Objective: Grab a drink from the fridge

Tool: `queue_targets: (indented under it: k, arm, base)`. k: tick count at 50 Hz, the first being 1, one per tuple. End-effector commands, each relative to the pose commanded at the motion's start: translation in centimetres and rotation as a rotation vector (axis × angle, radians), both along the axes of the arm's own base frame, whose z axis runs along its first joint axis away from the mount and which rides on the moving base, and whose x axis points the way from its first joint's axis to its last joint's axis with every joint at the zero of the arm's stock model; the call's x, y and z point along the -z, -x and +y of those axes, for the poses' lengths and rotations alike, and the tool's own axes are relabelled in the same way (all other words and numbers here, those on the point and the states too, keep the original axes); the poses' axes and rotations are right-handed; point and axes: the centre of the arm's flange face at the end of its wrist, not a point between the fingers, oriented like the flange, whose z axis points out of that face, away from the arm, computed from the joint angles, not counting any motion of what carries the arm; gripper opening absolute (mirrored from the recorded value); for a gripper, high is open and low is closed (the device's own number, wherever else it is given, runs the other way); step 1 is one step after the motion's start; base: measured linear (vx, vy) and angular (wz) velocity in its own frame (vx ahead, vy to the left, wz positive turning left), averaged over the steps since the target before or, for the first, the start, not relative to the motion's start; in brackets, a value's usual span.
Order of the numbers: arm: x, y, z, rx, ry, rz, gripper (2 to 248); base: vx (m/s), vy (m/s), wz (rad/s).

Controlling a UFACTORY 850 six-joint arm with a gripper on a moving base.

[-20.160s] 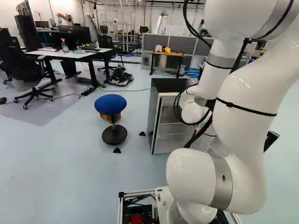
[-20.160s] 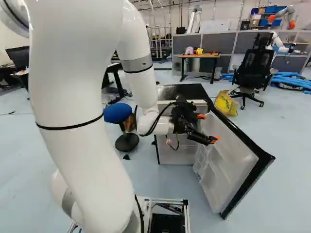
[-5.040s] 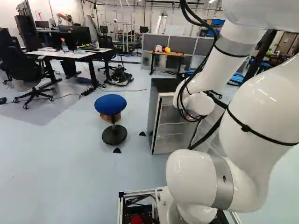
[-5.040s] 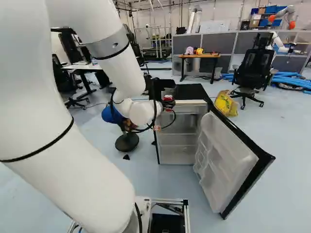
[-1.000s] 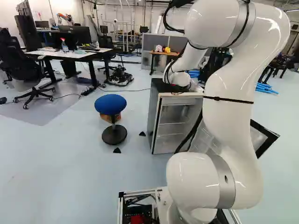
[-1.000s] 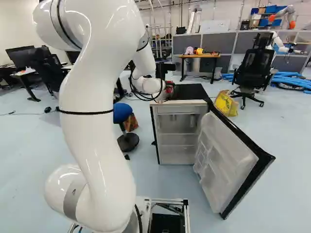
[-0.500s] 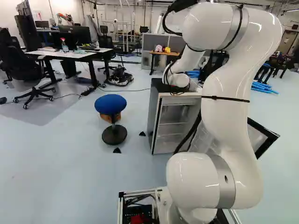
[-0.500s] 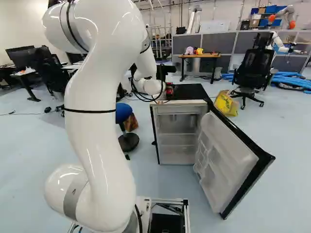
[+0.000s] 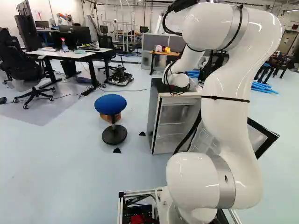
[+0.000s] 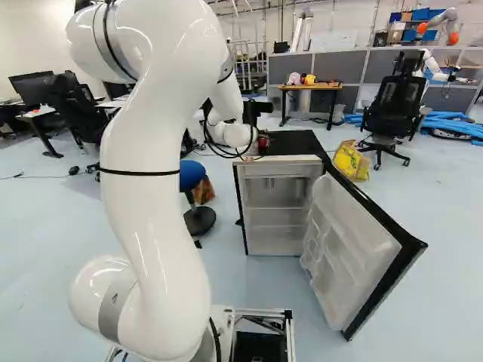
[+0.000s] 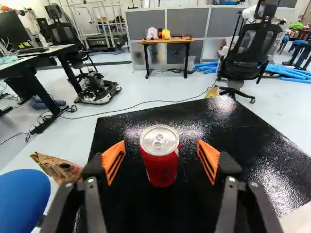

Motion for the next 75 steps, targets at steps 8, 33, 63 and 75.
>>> queue_targets:
  k: [8,33,63,75]
  arm:
    - [-0.2,1.2,0.3,0.000,-0.001,0.008,247]
    - [-1.2,6.2,0.1,0.019,-0.005,0.024,247]
    - [-3.2,12.1,-2.2,0.082,-0.050,0.163,247]
    - [-3.8,14.5,-3.3,0.114,-0.074,0.226,247]
  base:
    - [0.000,0.000,0.000]
    - [0.000,0.000,0.000]
    - [0.000,0.000,0.000]
    - [0.000,0.000,0.000]
